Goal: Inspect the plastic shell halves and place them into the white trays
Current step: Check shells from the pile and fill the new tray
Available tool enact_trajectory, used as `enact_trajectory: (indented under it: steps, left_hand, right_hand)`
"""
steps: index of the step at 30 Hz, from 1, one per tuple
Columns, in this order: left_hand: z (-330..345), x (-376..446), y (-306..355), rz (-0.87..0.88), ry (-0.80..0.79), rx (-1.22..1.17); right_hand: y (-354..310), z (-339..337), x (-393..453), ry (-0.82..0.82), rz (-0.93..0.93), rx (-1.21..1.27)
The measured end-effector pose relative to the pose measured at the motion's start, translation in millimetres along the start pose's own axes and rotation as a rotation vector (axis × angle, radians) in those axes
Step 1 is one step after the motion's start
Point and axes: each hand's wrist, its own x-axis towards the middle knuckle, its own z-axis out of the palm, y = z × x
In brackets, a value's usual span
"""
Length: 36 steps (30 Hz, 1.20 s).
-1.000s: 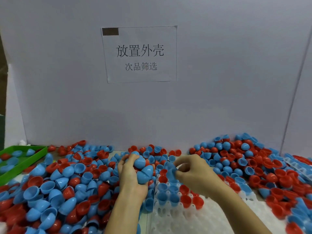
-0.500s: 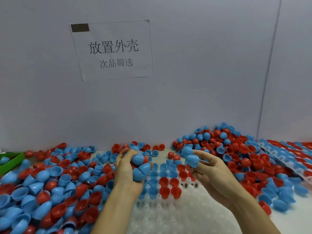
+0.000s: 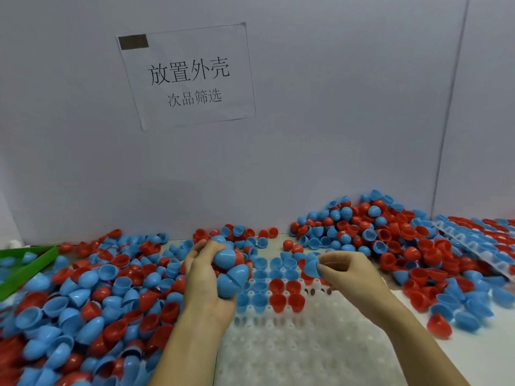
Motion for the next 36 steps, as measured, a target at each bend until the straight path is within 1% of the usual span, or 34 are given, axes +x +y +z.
enact_trajectory:
  steps: [4,8,10,12,17,19,21,23,25,27,28,31,34,36]
  left_hand:
    - [-11.3,-3.5,-18.6,-0.021,0.040,0.006]
    - [-12.5,3.4,-23.0,-0.049,0.040,0.034]
    - [-11.9,5.6,-22.9,-0.057,0.025,0.050]
    - [-14.3,6.5,-22.5,-0.065,0.015,0.054]
    - [-23.9,7.4,-21.1,-0.058,-0.017,0.060]
    - [-24.7,7.8,-22.2,-0.051,-0.007,0.066]
    - [-23.4,8.6,-23.2,-0.039,0.004,0.071]
    - [-19.4,9.0,-23.7,-0.027,0.026,0.066]
    - [-10.2,8.3,-25.9,-0.028,0.050,0.045]
    - [3.0,7.6,-32.6,-0.044,0.070,0.031]
    - [10.0,6.6,-36.4,-0.055,0.078,0.020]
    - [24.5,5.2,-44.8,-0.067,0.128,-0.030]
    - [25.3,4.8,-50.3,-0.104,0.166,-0.090]
    - [22.0,1.1,-54.4,-0.127,0.189,-0.142]
  right_hand:
    - [3.3,0.9,0.6,-0.019,-0.049,-0.349]
    - [1.9,16.4,-0.2,-0.119,-0.047,-0.668]
    - [-1.5,24.2,-0.9,-0.132,-0.031,-0.801]
    - [-4.0,27.9,0.6,-0.126,-0.011,-0.870]
    - [-5.1,27.1,2.3,-0.163,0.007,-0.899]
    - [-3.8,23.7,0.6,-0.165,-0.003,-0.880]
    - [-5.7,19.7,-1.9,-0.112,-0.050,-0.817]
    - [-11.6,20.4,-7.5,-0.102,-0.138,-0.606]
    - [-23.7,30.2,-16.8,-0.204,-0.207,-0.337]
    - [-34.1,44.4,-24.2,-0.274,-0.213,-0.138]
    - [-35.5,50.1,-25.5,-0.259,-0.210,-0.069]
    - [-36.5,52.2,-24.5,-0.135,-0.199,0.028]
    - [-32.7,48.4,-23.4,-0.086,-0.216,0.123]
    - [-33.3,52.6,-23.5,-0.042,-0.231,0.142]
